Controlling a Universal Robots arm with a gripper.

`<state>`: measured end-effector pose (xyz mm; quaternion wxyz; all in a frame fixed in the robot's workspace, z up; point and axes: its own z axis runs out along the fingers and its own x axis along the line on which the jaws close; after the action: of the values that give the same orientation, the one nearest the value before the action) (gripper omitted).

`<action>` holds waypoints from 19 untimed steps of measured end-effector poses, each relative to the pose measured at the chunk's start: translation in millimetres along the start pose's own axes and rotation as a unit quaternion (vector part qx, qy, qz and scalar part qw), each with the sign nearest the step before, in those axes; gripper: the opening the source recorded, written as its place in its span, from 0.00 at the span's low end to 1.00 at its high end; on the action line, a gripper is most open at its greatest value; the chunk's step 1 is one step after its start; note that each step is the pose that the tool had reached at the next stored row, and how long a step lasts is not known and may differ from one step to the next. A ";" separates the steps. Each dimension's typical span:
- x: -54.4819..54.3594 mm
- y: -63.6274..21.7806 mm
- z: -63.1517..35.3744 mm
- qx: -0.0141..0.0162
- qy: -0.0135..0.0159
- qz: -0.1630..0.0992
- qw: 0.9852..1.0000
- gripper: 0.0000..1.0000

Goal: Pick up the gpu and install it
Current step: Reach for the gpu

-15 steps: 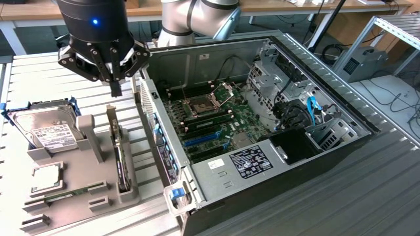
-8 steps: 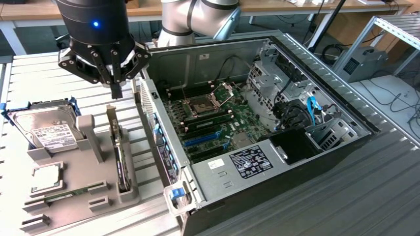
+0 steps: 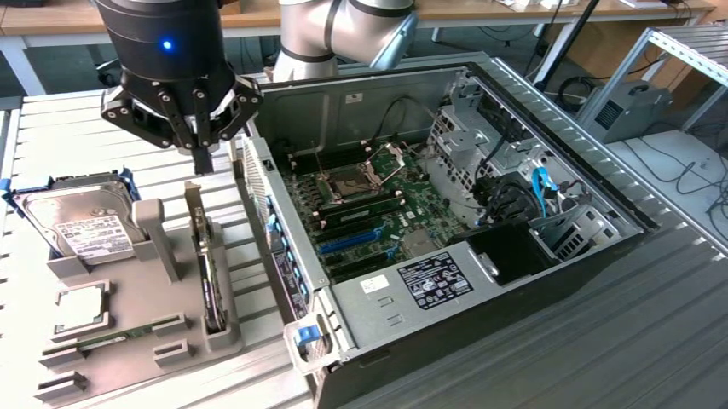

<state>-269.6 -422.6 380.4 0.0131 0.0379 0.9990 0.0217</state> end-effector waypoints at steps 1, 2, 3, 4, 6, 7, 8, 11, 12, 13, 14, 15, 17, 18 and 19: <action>0.0 -0.6 -0.1 0.000 0.000 0.000 1.000 0.11; -0.1 -1.2 -0.1 0.000 0.000 0.000 1.000 0.11; -0.2 -2.2 -0.1 0.000 0.000 0.000 1.000 0.11; -0.2 -3.0 -0.2 0.000 0.000 0.000 1.000 0.11; -0.3 -4.2 -0.2 0.000 0.000 0.000 1.000 0.11; -0.4 -4.9 -0.3 0.000 0.000 0.000 1.000 0.11; -0.4 -5.5 -0.2 0.000 0.000 0.000 1.000 0.11; -0.5 -7.0 -0.3 0.000 0.000 0.000 1.000 0.11; -0.6 -7.6 -0.4 0.000 0.000 0.000 1.000 0.11; -0.6 -8.1 -0.4 0.000 0.000 0.000 1.000 0.11; -0.7 -8.8 -0.4 0.000 0.000 0.000 1.000 0.11; -0.7 -9.4 -0.4 0.000 0.000 0.000 1.000 0.11; -0.8 -10.6 -0.5 0.000 0.000 0.000 1.000 0.11; -0.8 -11.1 -0.5 0.000 0.000 0.000 1.000 0.11; -0.9 -11.7 -0.6 0.000 0.000 0.000 1.000 0.11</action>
<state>-269.5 -434.4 380.5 0.0131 0.0379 0.9990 0.0217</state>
